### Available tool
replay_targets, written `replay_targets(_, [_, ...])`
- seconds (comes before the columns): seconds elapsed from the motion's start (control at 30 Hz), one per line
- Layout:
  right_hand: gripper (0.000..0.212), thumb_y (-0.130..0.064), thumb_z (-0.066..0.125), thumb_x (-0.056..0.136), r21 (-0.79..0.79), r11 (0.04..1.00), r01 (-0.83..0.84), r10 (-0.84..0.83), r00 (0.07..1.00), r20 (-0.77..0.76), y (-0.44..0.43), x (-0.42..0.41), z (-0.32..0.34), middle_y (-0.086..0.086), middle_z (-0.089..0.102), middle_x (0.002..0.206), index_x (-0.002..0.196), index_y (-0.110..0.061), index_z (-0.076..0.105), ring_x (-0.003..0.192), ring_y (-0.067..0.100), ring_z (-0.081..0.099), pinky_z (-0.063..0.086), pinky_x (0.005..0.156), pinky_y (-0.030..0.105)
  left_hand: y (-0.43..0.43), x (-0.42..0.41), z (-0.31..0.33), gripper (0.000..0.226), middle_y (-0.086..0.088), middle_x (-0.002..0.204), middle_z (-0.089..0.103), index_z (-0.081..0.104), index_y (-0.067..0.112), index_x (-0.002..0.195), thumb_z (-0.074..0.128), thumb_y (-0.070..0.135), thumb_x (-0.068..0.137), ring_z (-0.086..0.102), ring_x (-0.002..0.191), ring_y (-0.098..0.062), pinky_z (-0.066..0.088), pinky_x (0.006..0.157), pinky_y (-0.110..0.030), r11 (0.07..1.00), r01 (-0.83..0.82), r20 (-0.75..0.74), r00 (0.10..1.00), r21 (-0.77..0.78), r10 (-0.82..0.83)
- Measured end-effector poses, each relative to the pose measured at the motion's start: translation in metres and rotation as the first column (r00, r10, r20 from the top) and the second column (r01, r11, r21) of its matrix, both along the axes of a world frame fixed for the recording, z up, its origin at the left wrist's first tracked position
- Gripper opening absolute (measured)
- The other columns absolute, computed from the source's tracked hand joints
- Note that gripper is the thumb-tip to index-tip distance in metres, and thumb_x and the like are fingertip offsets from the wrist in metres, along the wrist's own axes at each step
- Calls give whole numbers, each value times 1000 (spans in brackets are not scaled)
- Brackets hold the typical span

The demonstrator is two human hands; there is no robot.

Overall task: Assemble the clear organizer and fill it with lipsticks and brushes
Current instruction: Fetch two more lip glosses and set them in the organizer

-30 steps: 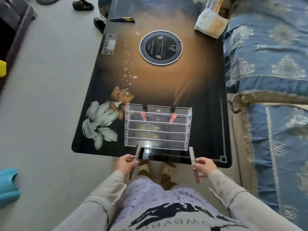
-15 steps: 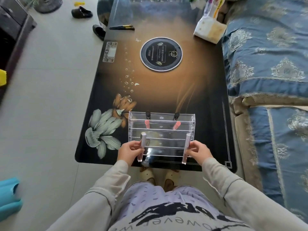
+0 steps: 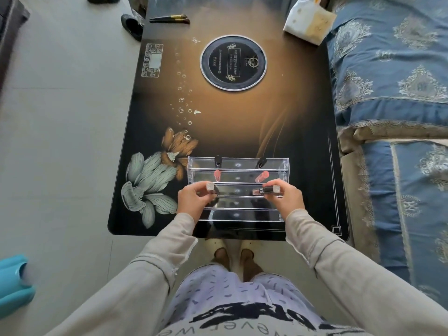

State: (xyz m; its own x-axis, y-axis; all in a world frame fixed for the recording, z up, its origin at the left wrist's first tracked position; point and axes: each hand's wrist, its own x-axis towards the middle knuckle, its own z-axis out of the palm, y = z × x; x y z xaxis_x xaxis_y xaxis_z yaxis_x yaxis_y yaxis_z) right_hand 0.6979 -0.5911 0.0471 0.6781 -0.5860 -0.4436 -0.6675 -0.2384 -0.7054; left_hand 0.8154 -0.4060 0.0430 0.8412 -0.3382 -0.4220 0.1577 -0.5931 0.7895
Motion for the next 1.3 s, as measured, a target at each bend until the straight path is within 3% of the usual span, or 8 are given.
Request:
replay_targets(0.13, [13, -4, 65, 81, -43, 999, 1, -2, 1000, -27, 2, 5, -11, 1, 63, 85, 93, -10, 68, 77, 14, 56, 41, 69, 16, -8, 1, -7, 24, -2, 82, 68, 73, 5, 94, 75, 2, 71, 62, 76, -14, 46, 74, -16, 999, 13, -1, 1000, 30, -13])
replay_targets(0.23, [11, -6, 65, 82, -66, 998, -7, 3, 998, -57, 1, 6, -17, 1, 63, 84, 91, -10, 67, 75, 12, 55, 41, 72, 20, -14, 0, -12, 24, -6, 87, 70, 73, 5, 97, 73, 3, 73, 61, 78, -13, 46, 79, -19, 999, 7, 21, 1000, 51, -8])
replay_targets(0.53, [11, -10, 65, 83, -61, 997, -55, 50, 996, -80, 0, 8, -23, 1, 64, 87, 93, -10, 67, 80, 11, 56, 41, 76, 20, -17, -4, -20, 24, -13, 98, 72, 71, 3, 100, 70, 2, 76, 62, 83, -17, 45, 87, -22, 994, -1, -9, 1000, 111, 2])
replay_targets(0.8, [10, -12, 64, 84, -34, 997, -75, 71, 993, -98, 0, 8, -23, -2, 59, 87, 94, -10, 64, 82, 11, 54, 40, 76, 22, -17, -3, -18, 24, -7, 95, 68, 70, 3, 101, 69, 3, 77, 59, 83, -14, 47, 86, -24, 994, 25, -45, 999, 109, -20])
replay_targets(1.3, [14, -10, 64, 83, -68, 992, -104, 96, 990, -104, -1, 7, -24, 10, 69, 101, 97, -10, 63, 85, 13, 54, 43, 80, 24, -13, -1, -26, 22, -13, 97, 71, 71, 6, 98, 69, 3, 77, 58, 81, -15, 46, 83, -23, 989, 57, 19, 998, 136, -60])
